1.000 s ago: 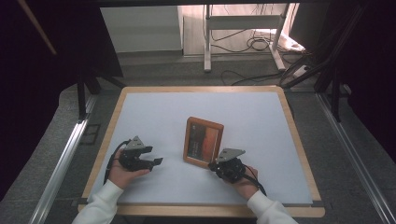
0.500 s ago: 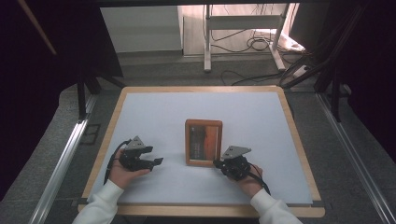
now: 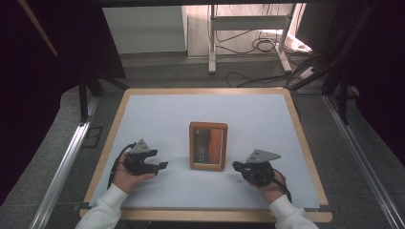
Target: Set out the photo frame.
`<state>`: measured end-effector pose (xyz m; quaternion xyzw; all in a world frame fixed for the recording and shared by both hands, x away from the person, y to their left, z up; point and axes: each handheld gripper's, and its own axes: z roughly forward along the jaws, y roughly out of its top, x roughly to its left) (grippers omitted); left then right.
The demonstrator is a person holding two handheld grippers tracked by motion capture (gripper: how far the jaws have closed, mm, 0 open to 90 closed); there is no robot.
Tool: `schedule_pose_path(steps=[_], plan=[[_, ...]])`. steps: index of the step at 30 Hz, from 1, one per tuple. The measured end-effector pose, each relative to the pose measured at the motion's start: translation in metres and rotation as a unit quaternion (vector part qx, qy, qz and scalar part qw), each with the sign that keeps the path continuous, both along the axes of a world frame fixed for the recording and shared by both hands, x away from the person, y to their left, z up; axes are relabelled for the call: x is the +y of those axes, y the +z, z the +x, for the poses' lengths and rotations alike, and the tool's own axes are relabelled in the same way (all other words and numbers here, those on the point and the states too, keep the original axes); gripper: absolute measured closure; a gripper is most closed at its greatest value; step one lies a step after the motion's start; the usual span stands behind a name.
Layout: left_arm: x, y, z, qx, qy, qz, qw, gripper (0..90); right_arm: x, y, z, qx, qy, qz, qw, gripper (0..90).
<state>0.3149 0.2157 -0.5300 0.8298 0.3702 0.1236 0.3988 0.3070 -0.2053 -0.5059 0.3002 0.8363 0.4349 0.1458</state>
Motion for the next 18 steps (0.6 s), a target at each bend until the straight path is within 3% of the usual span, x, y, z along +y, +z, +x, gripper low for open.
schedule_pose_path(steps=[4, 7, 12, 18], plan=[[0.0, 0.002, -0.005, -0.005, -0.002, 0.002, 1.0, 29.9, -0.025, 0.002, -0.002, 0.006, -0.029, 0.015, 0.9995, 53.3], [0.0, 0.004, -0.008, -0.01, -0.002, -0.001, 0.9999, 29.9, -0.045, 0.0, -0.008, 0.003, -0.07, 0.021, 0.9973, 38.6], [-0.004, 0.002, -0.007, -0.008, -0.009, 0.005, 0.9999, 29.8, -0.074, -0.004, -0.011, 0.003, -0.123, 0.027, 0.9921, 30.2], [-0.005, 0.001, -0.007, -0.007, -0.008, 0.008, 0.9999, 29.7, -0.085, -0.01, -0.004, 0.013, -0.143, 0.023, 0.9894, 27.5]])
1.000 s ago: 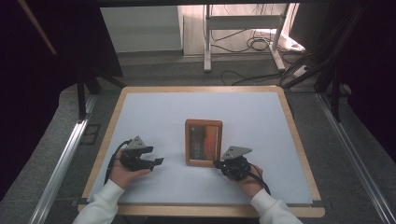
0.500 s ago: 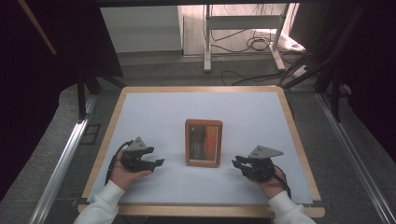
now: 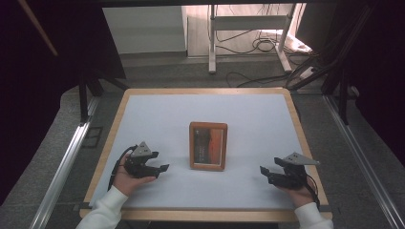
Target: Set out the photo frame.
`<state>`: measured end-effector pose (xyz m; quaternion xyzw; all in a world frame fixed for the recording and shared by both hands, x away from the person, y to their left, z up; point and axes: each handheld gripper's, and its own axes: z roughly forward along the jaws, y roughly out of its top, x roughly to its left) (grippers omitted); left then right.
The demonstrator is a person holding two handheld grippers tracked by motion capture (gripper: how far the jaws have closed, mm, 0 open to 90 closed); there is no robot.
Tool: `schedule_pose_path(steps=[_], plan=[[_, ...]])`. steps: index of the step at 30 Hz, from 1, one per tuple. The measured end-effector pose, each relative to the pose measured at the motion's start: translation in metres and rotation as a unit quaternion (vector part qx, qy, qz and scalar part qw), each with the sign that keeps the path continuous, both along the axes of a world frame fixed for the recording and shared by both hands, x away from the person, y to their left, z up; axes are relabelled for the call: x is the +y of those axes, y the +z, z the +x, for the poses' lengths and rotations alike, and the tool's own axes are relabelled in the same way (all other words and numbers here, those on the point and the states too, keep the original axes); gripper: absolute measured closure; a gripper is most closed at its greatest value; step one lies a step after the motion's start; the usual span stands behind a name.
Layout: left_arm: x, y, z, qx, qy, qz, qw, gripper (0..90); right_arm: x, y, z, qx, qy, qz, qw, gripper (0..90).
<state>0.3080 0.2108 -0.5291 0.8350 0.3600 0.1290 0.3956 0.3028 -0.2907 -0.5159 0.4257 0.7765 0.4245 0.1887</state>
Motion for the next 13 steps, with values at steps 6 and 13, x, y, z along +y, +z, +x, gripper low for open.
schedule_pose_path(steps=[6, 13], plan=[[-0.0007, -0.0007, -0.0007, 0.001, -0.001, 0.002, 1.0, 29.7, 0.006, 0.0003, -0.0017, -0.007, 0.013, -0.012, 0.9998, 26.9], [0.0, -0.001, -0.0002, -0.002, 0.002, 0.001, 1.0, 29.7, 0.0062, 0.0014, -0.0015, -0.017, 0.0, -0.018, 0.9997, 20.8]])
